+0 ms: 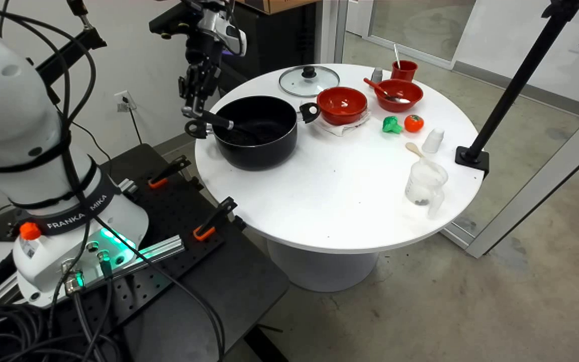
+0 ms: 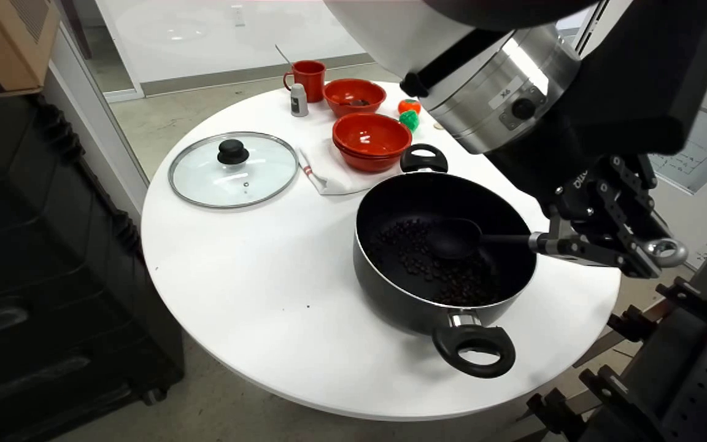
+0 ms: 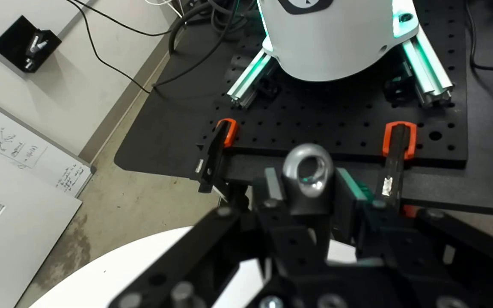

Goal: Pick the cooking spoon and stir the pot

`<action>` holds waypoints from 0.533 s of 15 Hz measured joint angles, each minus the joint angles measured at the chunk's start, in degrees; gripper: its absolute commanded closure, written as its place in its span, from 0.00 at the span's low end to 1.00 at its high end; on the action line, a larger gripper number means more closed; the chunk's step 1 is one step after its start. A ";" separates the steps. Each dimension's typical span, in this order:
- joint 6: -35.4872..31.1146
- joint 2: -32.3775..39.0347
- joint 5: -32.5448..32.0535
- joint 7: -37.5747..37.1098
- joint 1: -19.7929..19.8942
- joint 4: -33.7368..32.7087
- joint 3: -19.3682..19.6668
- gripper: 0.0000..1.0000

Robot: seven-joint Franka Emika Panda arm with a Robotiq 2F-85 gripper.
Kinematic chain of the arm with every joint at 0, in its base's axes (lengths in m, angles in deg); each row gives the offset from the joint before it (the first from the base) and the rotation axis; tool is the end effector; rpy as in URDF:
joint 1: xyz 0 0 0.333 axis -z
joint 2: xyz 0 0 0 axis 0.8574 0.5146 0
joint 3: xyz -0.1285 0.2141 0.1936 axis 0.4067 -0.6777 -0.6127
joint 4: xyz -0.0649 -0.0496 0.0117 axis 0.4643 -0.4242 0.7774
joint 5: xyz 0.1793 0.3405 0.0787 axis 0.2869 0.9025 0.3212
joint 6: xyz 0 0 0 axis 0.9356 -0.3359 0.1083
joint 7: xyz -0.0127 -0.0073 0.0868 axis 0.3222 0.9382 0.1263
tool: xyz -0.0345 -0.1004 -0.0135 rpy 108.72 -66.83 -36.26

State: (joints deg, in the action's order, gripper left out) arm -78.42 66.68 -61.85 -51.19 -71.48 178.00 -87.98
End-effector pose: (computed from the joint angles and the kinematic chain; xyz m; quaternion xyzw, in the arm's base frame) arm 0.3850 0.1225 0.2141 0.8794 0.0448 -0.4014 0.2521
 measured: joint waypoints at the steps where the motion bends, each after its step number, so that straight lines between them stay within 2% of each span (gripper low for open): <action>1: -0.25 0.25 0.00 0.00 -0.07 -0.24 -0.01 0.92; 8: -0.87 0.67 0.01 -0.02 -2.05 -0.97 -1.63 0.92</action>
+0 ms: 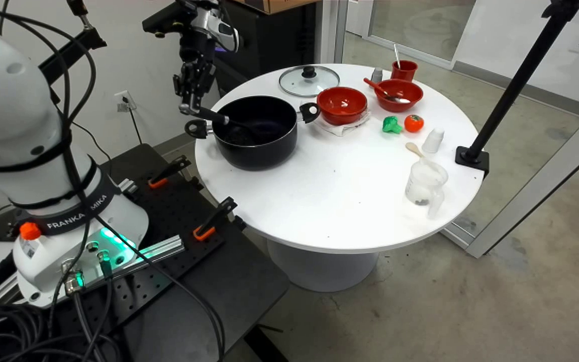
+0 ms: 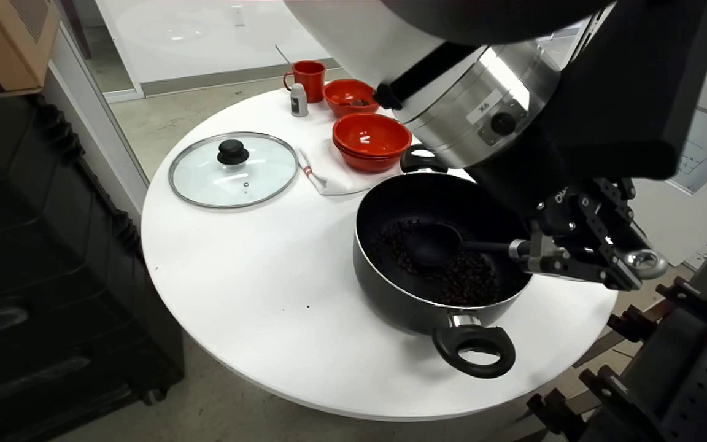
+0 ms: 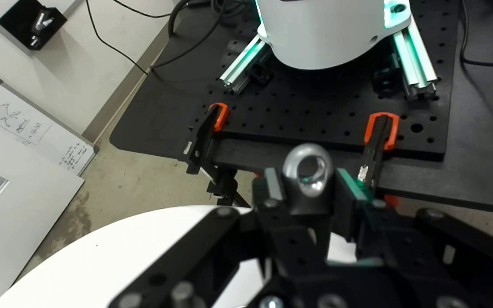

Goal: Pick the cooking spoon and stir the pot

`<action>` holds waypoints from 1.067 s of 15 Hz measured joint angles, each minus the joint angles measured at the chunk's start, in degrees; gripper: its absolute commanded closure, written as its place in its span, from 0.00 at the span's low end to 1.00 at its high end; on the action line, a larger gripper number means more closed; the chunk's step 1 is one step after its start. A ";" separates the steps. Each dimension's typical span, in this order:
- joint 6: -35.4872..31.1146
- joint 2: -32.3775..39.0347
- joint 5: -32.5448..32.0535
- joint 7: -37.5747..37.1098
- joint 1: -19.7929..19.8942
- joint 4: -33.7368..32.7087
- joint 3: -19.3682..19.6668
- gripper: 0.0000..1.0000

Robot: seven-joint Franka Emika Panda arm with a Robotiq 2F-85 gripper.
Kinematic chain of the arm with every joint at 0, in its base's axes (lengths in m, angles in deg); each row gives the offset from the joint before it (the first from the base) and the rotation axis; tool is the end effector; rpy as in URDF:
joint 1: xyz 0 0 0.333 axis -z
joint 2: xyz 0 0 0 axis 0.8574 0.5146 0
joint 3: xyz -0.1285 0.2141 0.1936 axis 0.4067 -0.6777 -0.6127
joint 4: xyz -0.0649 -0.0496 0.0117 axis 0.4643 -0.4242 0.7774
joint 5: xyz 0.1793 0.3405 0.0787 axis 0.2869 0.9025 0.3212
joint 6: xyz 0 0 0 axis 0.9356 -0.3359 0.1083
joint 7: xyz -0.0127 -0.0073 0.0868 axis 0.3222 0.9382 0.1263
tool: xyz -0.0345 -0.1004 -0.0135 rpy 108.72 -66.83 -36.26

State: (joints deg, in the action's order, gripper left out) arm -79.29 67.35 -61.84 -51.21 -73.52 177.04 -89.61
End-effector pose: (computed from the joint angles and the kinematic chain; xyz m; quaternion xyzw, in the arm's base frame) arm 0.3828 0.1507 0.2132 0.8829 0.0745 -0.3861 0.2567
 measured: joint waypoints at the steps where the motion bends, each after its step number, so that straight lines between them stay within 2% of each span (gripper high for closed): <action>1: 0.00 0.00 0.00 0.00 -0.50 -0.05 -0.40 0.92; 7: 0.14 0.18 0.15 0.00 -2.22 -0.61 -1.45 0.92; 16: 0.43 -1.74 0.54 0.12 -0.80 2.91 -0.86 0.92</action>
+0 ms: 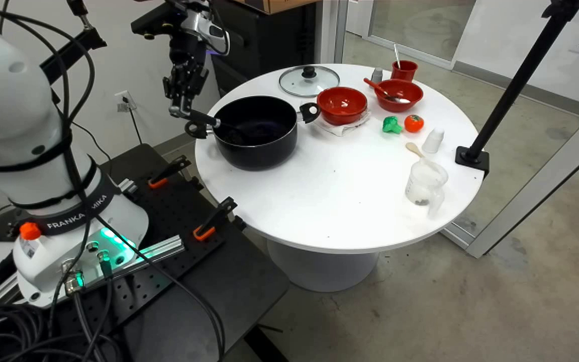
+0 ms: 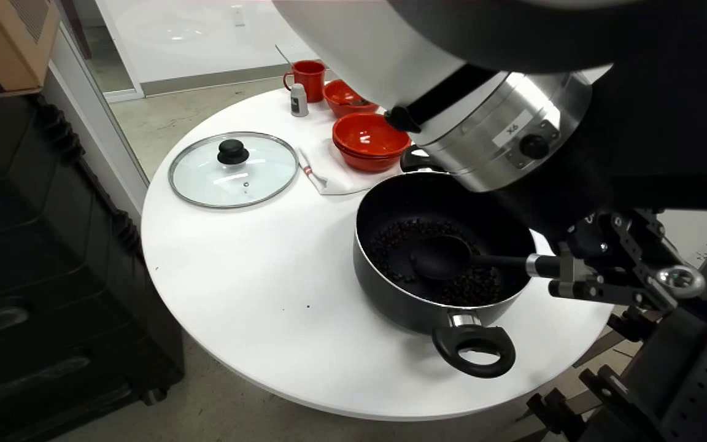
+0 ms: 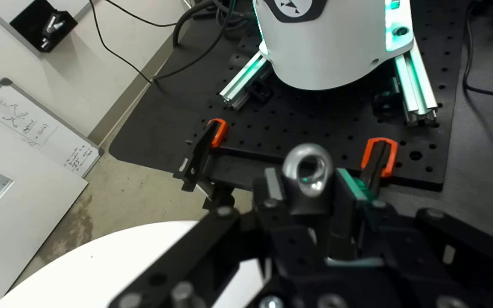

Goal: Pick the cooking spoon and stir the pot

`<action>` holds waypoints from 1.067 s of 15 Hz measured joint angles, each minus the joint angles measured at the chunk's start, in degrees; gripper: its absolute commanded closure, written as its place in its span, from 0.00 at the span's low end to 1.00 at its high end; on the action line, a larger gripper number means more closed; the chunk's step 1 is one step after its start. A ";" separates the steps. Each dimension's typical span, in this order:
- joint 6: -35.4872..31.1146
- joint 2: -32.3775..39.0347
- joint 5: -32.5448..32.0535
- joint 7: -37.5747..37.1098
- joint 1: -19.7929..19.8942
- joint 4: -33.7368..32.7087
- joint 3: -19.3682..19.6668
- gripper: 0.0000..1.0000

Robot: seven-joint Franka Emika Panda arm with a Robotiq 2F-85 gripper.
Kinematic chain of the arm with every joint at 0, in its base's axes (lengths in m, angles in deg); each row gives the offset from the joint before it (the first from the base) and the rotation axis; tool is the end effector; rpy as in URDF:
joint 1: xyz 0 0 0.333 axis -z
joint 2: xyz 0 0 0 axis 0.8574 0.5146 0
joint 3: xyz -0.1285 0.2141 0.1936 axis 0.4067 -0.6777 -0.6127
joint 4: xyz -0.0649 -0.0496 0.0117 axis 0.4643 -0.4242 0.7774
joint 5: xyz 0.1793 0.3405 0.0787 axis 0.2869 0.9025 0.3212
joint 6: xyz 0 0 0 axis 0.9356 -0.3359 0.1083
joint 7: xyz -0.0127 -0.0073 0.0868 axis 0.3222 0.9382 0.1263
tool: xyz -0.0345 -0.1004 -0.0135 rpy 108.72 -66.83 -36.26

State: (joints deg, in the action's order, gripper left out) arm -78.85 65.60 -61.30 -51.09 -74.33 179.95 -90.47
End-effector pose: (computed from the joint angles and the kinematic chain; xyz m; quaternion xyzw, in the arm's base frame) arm 0.3615 0.1548 0.2134 0.8755 0.0868 -0.3953 0.2640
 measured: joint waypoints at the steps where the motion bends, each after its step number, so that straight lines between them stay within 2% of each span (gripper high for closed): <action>1: -0.01 -0.25 0.00 0.00 0.38 0.24 0.22 0.92; 9: -0.77 -0.97 0.09 -0.24 2.93 -1.37 1.93 0.92; 16: -1.07 -0.07 0.27 -1.66 1.57 -4.32 0.89 0.92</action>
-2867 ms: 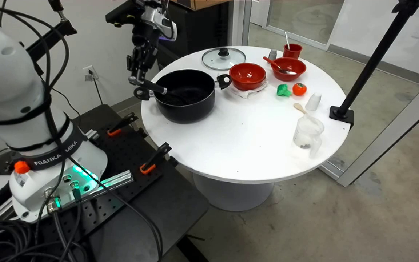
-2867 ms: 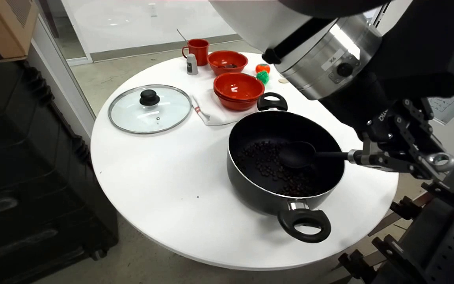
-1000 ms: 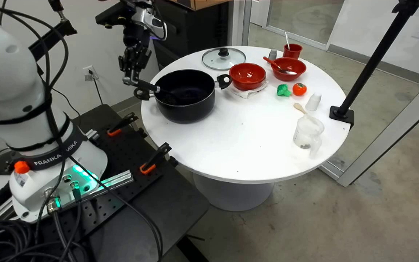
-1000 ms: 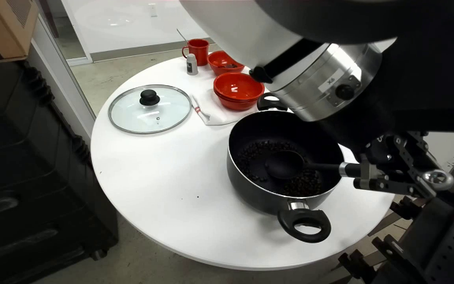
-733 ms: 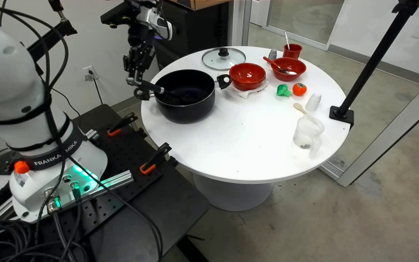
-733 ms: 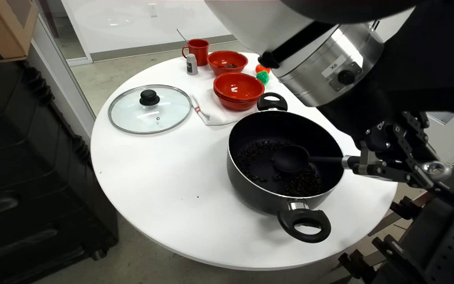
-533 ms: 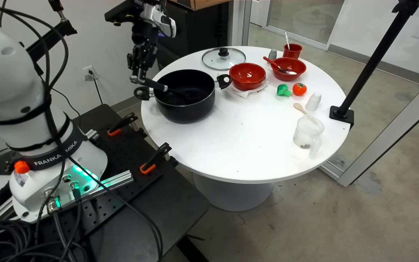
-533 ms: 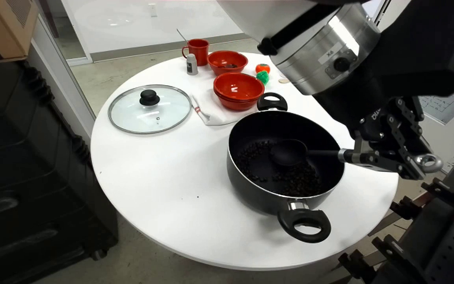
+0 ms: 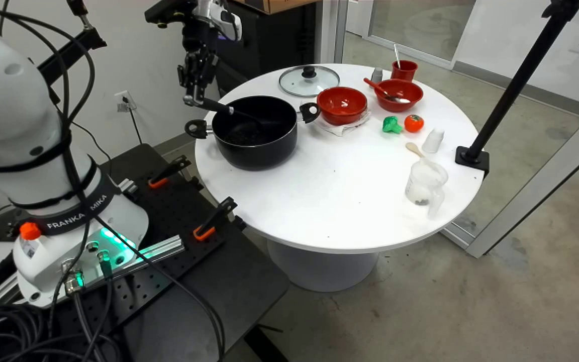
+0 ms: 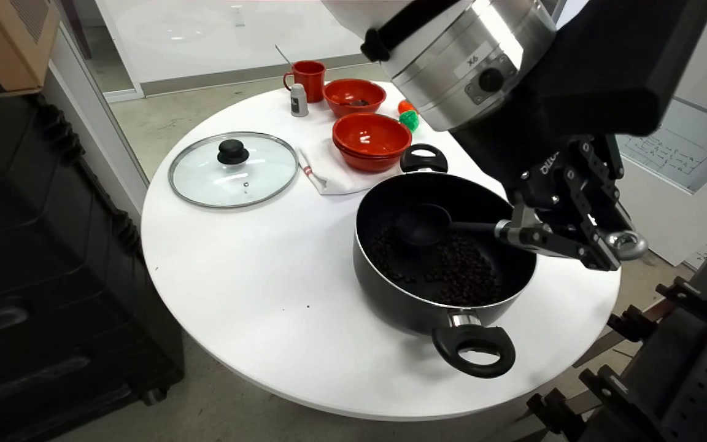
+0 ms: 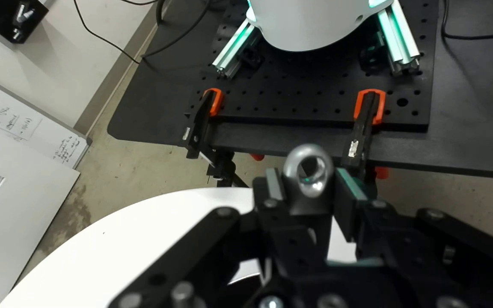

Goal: Pick the cooking spoon and stir the pot

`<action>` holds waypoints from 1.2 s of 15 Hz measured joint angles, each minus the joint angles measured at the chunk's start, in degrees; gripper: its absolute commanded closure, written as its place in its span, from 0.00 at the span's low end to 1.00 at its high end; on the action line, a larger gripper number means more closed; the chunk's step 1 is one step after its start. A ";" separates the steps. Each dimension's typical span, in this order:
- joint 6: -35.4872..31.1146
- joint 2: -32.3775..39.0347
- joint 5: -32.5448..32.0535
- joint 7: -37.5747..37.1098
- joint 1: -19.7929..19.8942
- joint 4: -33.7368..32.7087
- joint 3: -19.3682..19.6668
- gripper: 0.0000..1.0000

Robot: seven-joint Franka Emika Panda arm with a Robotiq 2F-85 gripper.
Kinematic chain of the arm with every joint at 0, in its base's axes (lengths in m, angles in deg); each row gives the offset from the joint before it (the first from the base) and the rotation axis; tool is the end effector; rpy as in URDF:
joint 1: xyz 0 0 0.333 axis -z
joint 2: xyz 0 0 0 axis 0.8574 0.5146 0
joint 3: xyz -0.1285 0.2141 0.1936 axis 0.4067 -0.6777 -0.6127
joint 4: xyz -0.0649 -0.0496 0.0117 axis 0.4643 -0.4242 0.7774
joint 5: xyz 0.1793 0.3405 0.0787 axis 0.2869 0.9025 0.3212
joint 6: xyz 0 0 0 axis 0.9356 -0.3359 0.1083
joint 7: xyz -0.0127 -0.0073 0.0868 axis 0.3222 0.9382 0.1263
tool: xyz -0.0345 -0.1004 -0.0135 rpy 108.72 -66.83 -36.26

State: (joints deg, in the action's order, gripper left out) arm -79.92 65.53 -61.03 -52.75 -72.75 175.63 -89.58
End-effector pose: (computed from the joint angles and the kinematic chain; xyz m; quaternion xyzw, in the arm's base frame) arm 0.3978 0.1518 0.2324 0.8993 0.0496 -0.3588 0.2450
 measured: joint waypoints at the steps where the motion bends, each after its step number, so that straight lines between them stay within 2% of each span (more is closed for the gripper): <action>1: 0.01 0.37 0.00 -0.42 -0.42 -0.26 -0.17 0.92; 9: 3.15 4.33 0.16 -1.16 -1.83 -0.97 -0.37 0.92; 18: 7.53 3.92 0.64 -1.10 -1.24 1.13 0.11 0.92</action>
State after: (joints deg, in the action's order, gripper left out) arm -72.39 69.45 -60.39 -53.85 -74.00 176.77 -89.47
